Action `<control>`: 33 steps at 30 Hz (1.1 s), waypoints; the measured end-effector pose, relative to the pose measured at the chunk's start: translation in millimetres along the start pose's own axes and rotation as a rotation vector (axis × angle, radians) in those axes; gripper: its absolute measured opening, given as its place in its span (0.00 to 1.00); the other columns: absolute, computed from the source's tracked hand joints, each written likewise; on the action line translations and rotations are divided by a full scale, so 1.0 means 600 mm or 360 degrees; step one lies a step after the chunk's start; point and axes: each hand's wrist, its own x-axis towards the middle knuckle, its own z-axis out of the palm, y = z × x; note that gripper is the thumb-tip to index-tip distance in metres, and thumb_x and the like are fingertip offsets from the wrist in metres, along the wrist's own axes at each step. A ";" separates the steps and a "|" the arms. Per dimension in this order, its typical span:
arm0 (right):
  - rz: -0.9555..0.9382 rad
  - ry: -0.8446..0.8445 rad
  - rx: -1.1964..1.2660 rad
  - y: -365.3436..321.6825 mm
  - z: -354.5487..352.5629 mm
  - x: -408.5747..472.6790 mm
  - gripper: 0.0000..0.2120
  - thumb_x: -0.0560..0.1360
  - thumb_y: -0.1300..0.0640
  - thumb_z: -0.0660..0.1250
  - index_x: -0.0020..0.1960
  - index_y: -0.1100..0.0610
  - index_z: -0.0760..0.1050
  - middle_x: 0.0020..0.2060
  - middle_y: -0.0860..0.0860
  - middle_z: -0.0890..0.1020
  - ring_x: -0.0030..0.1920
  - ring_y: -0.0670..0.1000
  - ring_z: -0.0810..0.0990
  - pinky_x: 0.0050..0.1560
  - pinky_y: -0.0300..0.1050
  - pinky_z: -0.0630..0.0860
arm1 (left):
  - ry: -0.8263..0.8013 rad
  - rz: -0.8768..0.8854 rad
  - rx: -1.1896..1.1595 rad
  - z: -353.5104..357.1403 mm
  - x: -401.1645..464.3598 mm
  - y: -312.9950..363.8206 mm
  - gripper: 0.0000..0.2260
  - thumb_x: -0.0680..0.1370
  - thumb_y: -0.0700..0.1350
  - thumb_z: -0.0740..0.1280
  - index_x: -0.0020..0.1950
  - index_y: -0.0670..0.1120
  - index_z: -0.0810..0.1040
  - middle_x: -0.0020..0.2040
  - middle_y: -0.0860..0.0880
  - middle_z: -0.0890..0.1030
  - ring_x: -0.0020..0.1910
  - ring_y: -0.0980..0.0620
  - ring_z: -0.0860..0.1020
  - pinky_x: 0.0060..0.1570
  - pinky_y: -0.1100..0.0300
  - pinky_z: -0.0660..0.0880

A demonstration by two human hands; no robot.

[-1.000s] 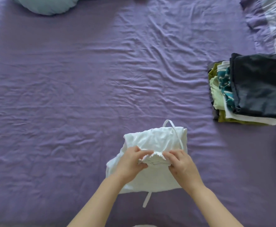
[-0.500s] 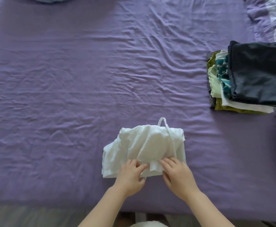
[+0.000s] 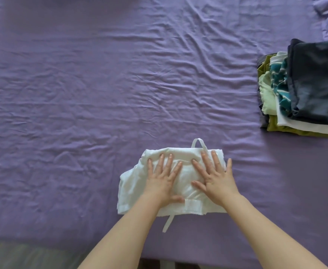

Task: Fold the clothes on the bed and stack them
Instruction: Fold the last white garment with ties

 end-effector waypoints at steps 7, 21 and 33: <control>-0.0053 0.0092 0.0232 -0.001 -0.012 0.010 0.29 0.78 0.35 0.40 0.75 0.39 0.35 0.70 0.45 0.25 0.68 0.52 0.20 0.69 0.67 0.35 | -0.0089 0.0016 -0.0272 -0.016 0.004 -0.016 0.44 0.70 0.73 0.58 0.78 0.58 0.40 0.76 0.49 0.32 0.75 0.46 0.32 0.71 0.39 0.34; 0.0984 0.0438 0.1419 -0.055 -0.001 -0.027 0.53 0.69 0.48 0.73 0.77 0.50 0.35 0.68 0.59 0.65 0.66 0.60 0.68 0.61 0.57 0.67 | -0.0091 -0.1017 -0.0906 -0.009 -0.021 -0.106 0.52 0.63 0.73 0.67 0.77 0.49 0.49 0.66 0.50 0.73 0.66 0.47 0.71 0.61 0.50 0.66; 0.0787 0.0786 0.1874 0.014 -0.078 -0.134 0.46 0.72 0.60 0.70 0.77 0.45 0.44 0.73 0.50 0.63 0.69 0.52 0.65 0.61 0.45 0.65 | 0.0072 -0.0464 -0.2499 -0.138 -0.071 -0.054 0.13 0.70 0.44 0.76 0.52 0.43 0.80 0.46 0.47 0.85 0.44 0.47 0.84 0.42 0.54 0.79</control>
